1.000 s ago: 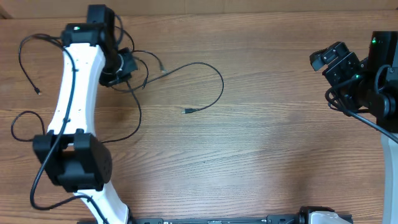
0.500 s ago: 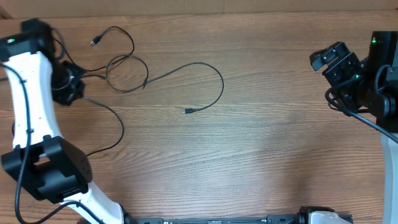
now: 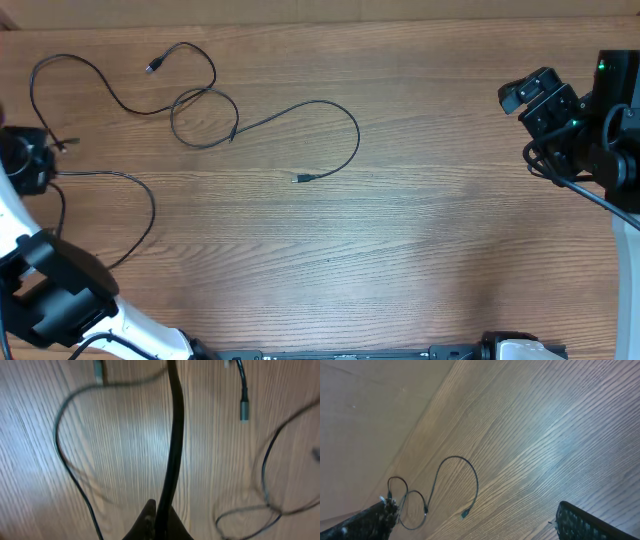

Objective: Untangle cables
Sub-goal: 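Pull the grasped cable leftward and down with the left gripper, then lay the cable loop at the lower left and hold the gripper there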

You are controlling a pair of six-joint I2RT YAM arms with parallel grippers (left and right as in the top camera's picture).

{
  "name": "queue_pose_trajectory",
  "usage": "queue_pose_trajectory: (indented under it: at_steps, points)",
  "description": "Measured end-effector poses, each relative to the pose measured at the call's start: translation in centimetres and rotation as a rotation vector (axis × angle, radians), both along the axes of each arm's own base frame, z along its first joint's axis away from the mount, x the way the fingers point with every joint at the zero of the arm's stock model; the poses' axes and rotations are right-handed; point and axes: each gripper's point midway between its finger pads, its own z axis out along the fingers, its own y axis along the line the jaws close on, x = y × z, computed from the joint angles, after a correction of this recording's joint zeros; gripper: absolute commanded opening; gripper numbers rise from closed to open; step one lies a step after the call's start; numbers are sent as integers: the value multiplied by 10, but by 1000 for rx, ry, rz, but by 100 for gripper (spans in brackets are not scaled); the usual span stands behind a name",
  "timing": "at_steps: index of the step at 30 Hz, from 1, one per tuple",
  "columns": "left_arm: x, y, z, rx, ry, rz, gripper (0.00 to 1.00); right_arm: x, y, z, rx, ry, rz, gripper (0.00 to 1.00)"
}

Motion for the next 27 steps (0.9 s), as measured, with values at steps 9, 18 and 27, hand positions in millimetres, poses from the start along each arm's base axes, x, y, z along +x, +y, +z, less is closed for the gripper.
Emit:
queue_pose_trajectory:
  at_steps: [9, 18, 27]
  points:
    - [-31, 71, 3, 62, -78, 208, 5, 0, 0, 0, 0, 0, -1, 100]
    - [-48, 82, -27, 37, -54, 269, 16, 0, 0, 0, -1, 0, 0, 100]
    - [-72, 54, -77, -76, 81, 269, 29, 0, 0, 0, 0, 0, 0, 100]
